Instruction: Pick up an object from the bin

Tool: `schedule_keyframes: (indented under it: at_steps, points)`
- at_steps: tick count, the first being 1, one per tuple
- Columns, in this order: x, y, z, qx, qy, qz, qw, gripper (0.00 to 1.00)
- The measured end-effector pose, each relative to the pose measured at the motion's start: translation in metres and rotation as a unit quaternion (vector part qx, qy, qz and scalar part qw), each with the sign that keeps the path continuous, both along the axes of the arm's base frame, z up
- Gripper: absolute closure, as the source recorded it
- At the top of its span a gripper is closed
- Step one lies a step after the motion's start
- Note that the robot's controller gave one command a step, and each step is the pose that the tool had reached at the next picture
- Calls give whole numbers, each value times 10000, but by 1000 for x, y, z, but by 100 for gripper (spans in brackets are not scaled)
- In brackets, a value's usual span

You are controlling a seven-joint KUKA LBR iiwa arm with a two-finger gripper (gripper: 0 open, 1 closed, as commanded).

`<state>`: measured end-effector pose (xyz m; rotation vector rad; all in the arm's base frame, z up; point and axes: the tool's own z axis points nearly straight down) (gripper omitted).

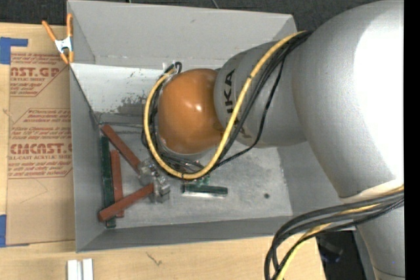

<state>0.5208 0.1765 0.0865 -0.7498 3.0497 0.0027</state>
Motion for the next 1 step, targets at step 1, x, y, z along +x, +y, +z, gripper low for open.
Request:
schedule_keyframes:
  at_steps: [1]
  points:
    - [-12,14,144,1,-9,59,10000,100]
